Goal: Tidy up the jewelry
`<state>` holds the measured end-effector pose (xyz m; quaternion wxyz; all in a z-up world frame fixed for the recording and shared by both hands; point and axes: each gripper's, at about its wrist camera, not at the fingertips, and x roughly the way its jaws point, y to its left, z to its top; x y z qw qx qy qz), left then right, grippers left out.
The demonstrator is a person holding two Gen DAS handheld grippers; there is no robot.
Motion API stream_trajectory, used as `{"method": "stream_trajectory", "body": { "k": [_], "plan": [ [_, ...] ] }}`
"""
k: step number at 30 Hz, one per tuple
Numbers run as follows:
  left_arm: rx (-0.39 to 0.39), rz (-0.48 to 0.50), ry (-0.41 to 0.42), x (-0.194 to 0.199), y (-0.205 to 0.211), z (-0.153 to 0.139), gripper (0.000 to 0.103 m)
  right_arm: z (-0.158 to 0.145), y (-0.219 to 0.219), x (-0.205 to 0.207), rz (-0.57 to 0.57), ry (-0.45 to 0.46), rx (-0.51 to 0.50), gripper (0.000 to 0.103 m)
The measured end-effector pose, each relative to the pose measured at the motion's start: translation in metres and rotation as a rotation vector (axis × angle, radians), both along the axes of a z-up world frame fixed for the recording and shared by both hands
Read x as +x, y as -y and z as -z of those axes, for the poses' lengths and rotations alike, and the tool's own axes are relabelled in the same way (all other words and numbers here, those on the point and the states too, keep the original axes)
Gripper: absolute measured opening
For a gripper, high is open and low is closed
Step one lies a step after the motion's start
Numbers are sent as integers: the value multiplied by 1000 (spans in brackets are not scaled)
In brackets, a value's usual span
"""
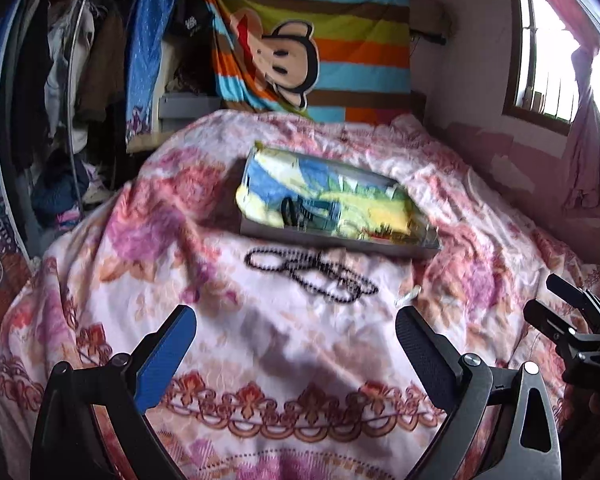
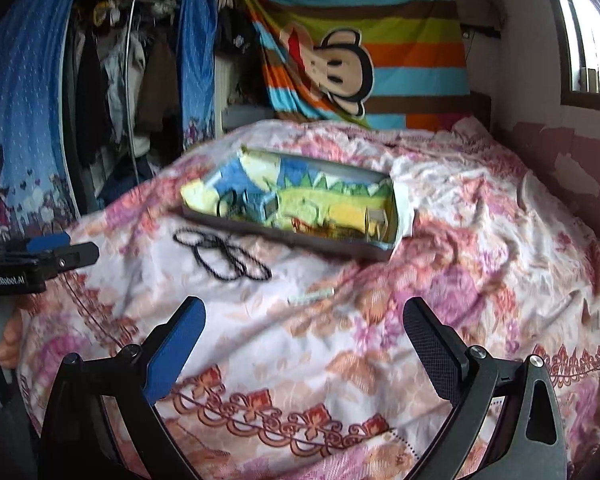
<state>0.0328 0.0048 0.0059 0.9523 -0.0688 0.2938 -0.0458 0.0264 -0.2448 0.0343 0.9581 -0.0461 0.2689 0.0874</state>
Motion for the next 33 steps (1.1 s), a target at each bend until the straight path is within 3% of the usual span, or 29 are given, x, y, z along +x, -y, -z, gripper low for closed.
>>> {"method": "stream_trajectory", "body": {
  "k": [13, 20, 24, 33],
  "plan": [
    [18, 15, -181, 31, 3, 28, 100, 39, 21, 40, 34, -276, 42, 97],
    [-30, 29, -266, 66, -1, 39, 100, 46, 33, 66, 24, -320, 51, 97],
    [-63, 24, -299, 88, -4, 44, 100, 52, 28, 87, -37, -339, 45, 97],
    [-30, 27, -261, 130, -10, 45, 100, 66, 3, 121, -155, -339, -70, 97]
  ]
}}
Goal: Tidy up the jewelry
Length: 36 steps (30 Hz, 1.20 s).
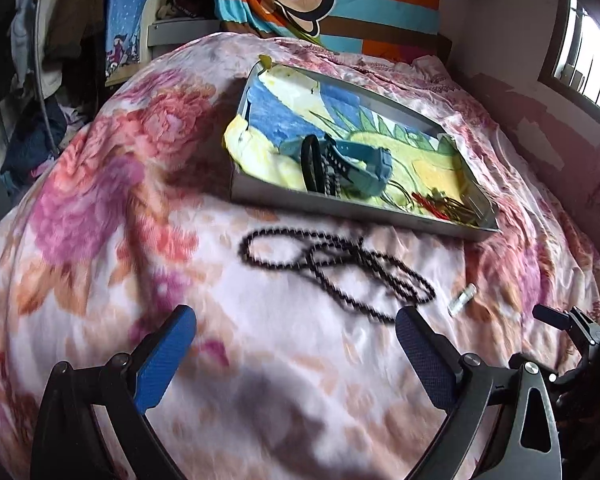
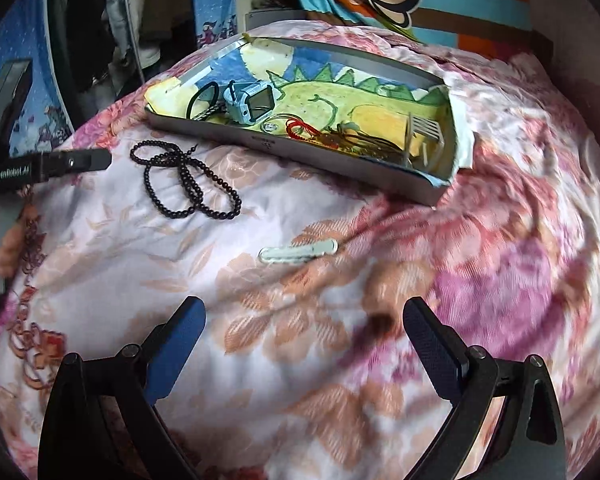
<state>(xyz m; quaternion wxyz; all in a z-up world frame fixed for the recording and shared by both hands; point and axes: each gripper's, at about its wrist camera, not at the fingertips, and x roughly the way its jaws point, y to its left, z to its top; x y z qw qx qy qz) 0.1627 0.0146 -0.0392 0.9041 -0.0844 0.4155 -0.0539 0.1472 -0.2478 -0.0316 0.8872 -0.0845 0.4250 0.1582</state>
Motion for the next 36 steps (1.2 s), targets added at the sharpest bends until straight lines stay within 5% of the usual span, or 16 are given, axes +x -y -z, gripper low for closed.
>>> {"method": "stream_trajectory", "body": {
  "k": [7, 14, 19, 25, 36],
  "plan": [
    [49, 40, 9, 26, 5, 5, 100, 0, 0, 22, -8, 31, 13, 97],
    [19, 152, 34, 31, 23, 4, 96, 1, -8, 39, -66, 65, -6, 97],
    [45, 175, 2, 38, 31, 14, 70, 6, -10, 49, -110, 46, -15, 83],
    [-34, 227, 36, 42, 33, 10, 63, 15, -10, 56, -124, 3, 4, 72],
    [-45, 218, -44, 72, 46, 27, 33, 28, -19, 65, -166, -44, 5, 72]
  ]
}}
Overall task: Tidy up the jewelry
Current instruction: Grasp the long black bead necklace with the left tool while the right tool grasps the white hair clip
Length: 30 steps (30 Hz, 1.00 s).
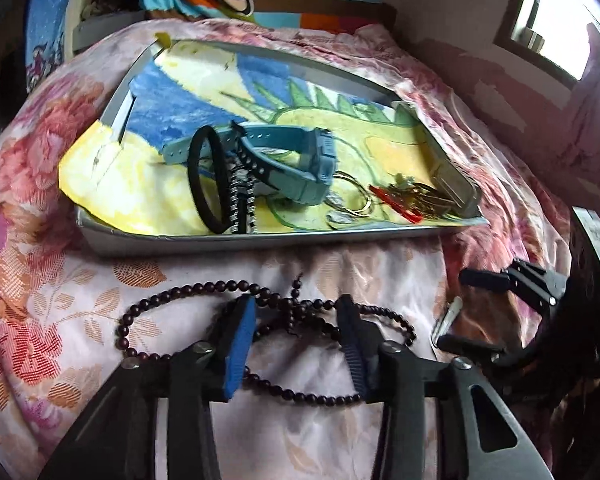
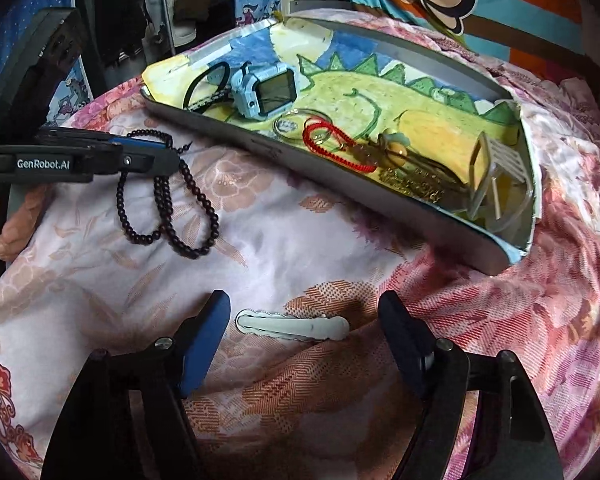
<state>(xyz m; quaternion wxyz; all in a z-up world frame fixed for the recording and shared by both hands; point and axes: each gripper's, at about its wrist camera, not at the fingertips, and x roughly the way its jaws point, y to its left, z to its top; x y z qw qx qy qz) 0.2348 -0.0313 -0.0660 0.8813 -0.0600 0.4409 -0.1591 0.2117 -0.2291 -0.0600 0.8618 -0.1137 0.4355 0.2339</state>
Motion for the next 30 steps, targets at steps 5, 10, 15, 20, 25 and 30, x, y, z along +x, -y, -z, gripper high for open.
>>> {"method": "stream_trajectory", "body": {
  "k": [5, 10, 15, 20, 25, 30],
  "plan": [
    [-16, 2, -21, 0, 0, 2, 14, 5, 2, 3, 11, -27, 16, 72],
    [-27, -6, -39, -5, 3, 2, 11, 6, 0, 1, 1, -27, 13, 64],
    [-39, -15, -67, -16, 2, -1, 10, 5, -4, -2, -7, -23, -2, 53],
    [-6, 13, -46, -29, 8, -10, 10, 2, -5, -6, -7, 1, -15, 52],
    [-8, 52, 12, -40, 10, -30, 10, -9, -6, -13, -6, 61, -18, 52],
    [-70, 61, 49, -42, 2, -51, 10, -23, 2, -16, 17, 118, 29, 52]
  ]
}}
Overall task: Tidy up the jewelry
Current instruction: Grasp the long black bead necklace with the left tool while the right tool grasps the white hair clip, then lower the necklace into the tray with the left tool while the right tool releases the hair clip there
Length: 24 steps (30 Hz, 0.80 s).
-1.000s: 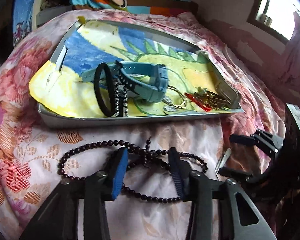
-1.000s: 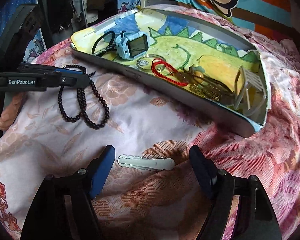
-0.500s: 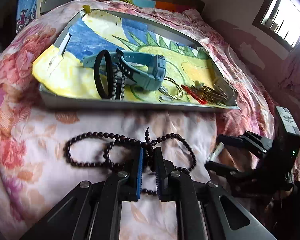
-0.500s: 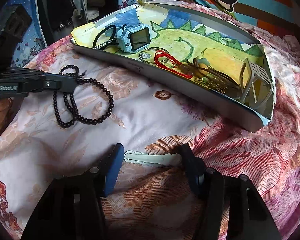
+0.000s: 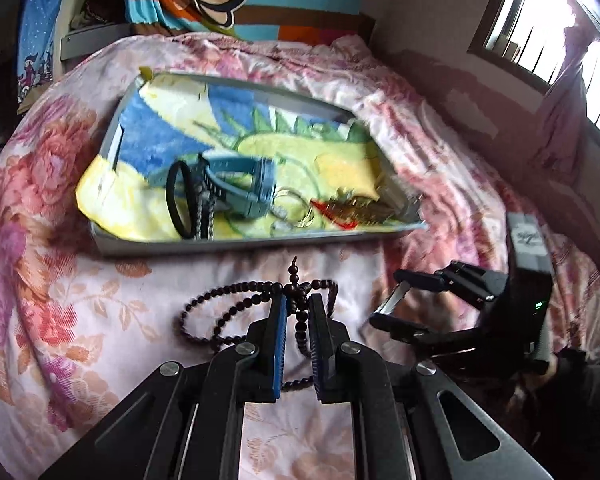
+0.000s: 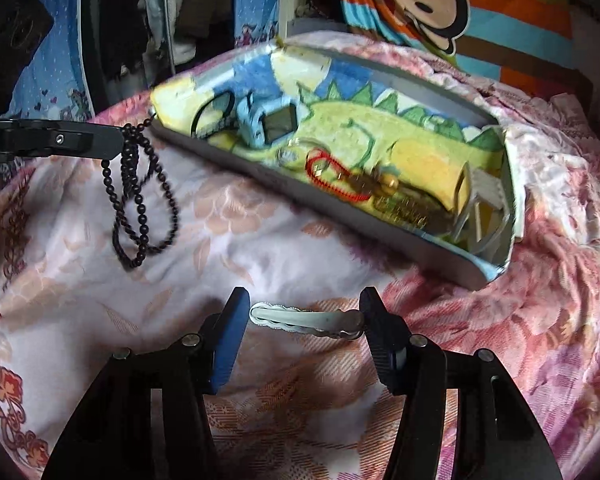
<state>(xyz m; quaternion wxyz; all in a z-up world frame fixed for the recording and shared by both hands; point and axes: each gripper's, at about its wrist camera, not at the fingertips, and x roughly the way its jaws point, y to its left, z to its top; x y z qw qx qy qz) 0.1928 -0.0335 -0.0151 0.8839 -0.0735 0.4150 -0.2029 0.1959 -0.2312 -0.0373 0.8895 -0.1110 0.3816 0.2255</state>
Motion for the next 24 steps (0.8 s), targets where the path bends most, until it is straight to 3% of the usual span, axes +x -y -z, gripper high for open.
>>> {"method": "stream_trajectory", "body": {
  "k": [8, 12, 17, 24],
  "plan": [
    [-93, 9, 76, -5, -11, -20, 10, -24, 8, -8, 9, 125, 85, 52],
    [-102, 15, 100, -5, -9, -26, 10, -36, 11, -4, 33, 167, 110, 52],
    [-144, -1, 162, 7, -4, -51, 10, -53, 15, 11, 79, 225, 146, 52],
    [-126, -22, 252, 29, 4, -72, 10, -50, 10, 45, 137, 236, 142, 52]
  ]
}}
